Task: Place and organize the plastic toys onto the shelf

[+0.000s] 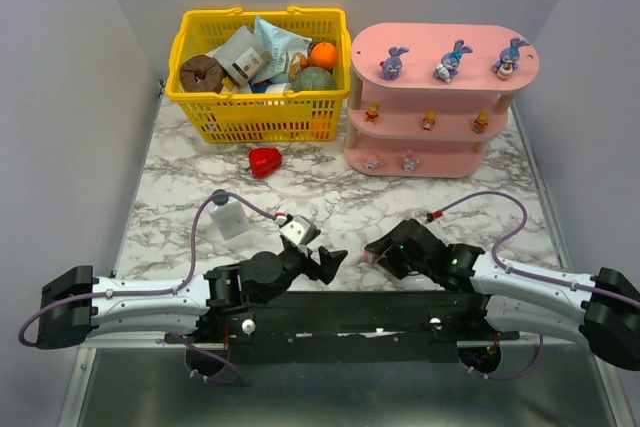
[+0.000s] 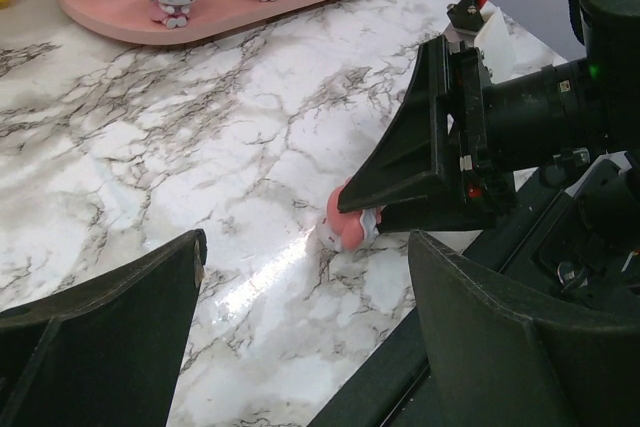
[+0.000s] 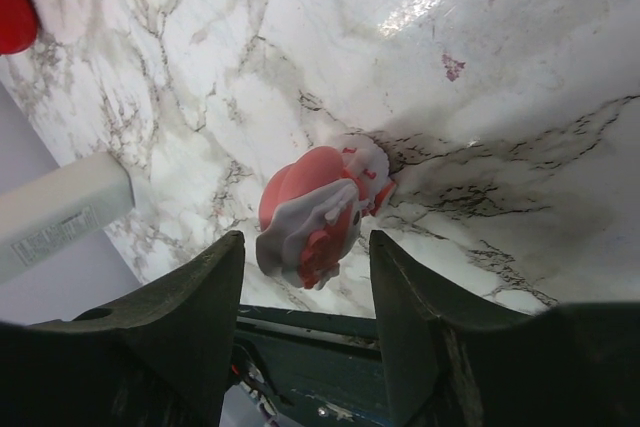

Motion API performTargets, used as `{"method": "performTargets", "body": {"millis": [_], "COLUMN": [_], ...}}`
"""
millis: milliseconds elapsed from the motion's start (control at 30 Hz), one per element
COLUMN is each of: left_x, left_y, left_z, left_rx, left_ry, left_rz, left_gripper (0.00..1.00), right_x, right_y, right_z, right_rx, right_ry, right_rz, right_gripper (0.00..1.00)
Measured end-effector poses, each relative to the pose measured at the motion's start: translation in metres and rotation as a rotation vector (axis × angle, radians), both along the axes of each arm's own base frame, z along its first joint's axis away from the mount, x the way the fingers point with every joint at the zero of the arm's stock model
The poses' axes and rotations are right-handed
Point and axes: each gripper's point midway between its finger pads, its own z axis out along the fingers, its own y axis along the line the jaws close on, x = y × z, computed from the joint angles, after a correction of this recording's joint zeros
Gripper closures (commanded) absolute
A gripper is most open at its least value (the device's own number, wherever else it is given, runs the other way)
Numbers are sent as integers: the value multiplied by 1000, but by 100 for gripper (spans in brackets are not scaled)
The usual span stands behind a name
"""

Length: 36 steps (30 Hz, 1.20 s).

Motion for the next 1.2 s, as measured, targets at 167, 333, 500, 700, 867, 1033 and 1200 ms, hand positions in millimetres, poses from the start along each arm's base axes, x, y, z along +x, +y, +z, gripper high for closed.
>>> {"method": "performTargets", "body": {"millis": [167,333,500,700,867,1033,1200], "left_x": [1,3,5,6,9,11,12], "left_y": [6,12,17,25,34,43,48], "left_z": [3,5,8,7,7,3,7], "left_rx": [-7,-6,-9,2,9,34,20], "left_ry": [-4,-8,-16,-18,-19,-15,-19], "left_rz": [14,36,52,73,100,129,147], "left_gripper": [9,9,9,9,8,7,6], "right_x": [0,2,5,14,42,74,103], "right_y": [0,1,0,-14,-45,-99,-152], "right_z": [-6,-4,-4,0,17,29,43], "right_rx": [-13,-3,-3,-35,-50,-108,-192], "right_ry": [15,12,10,-3,-51,-98,-124], "right_rz": [-7,-16,-30,-80,-198,-347,-471], "right_gripper": [51,70,80,84,84,83,85]}}
